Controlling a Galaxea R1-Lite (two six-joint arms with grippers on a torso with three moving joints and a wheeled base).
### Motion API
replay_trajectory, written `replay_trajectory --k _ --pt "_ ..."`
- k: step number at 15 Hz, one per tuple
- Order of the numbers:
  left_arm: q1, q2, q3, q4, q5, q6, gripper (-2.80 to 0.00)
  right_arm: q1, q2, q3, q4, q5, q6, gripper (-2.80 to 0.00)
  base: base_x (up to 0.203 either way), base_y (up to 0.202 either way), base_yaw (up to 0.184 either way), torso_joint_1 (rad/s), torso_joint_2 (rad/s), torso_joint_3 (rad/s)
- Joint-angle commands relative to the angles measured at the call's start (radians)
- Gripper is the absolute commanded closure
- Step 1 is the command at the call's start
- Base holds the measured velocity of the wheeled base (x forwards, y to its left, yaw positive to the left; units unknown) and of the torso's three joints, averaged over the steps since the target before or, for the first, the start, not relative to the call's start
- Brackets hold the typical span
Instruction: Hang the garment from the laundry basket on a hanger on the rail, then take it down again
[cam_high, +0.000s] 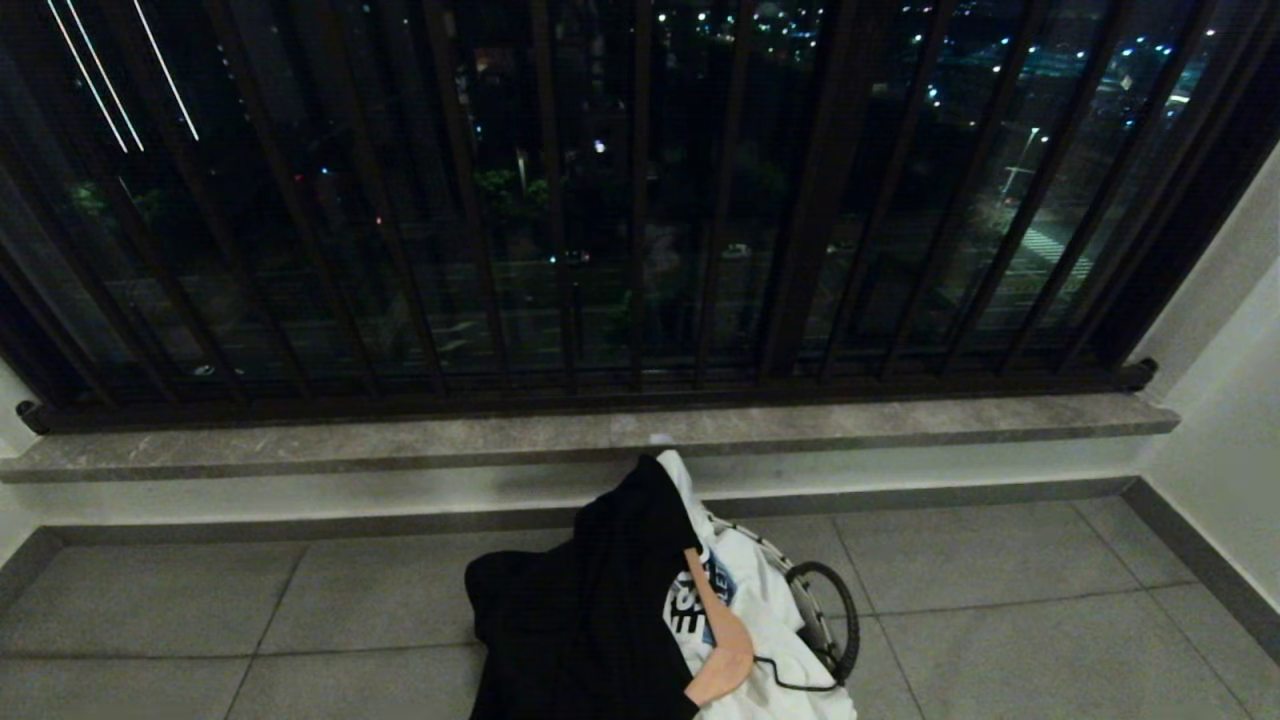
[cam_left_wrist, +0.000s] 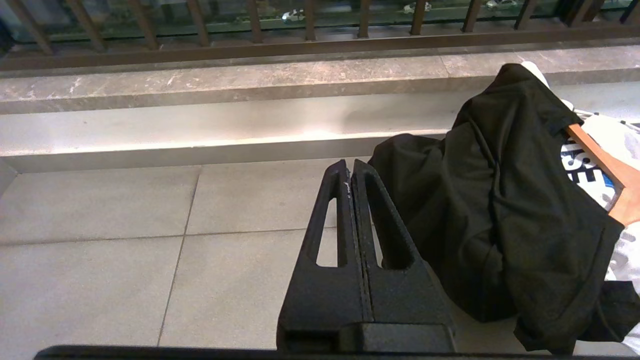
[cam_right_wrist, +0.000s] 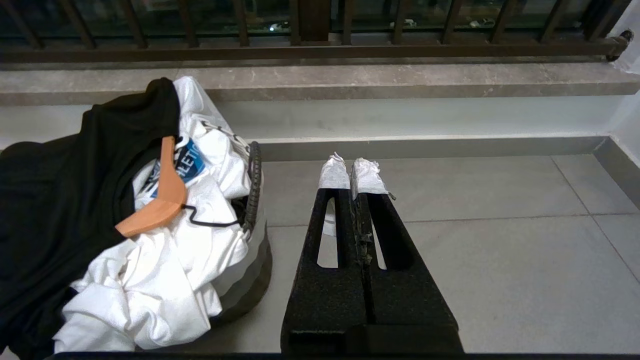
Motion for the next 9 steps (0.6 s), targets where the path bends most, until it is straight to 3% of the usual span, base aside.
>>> replay_trajectory --k 1,9 --pt "0.000 0.002 0.000 0.000 0.000 0.000 0.00 0.000 0.001 0.000 0.000 0.000 0.000 0.00 0.000 0.000 0.000 0.000 0.00 0.000" --pt "0.000 0.000 0.000 0.000 0.000 0.000 0.00 0.000 0.001 0.000 0.000 0.000 0.000 0.00 0.000 0.000 0.000 0.000 0.00 0.000"
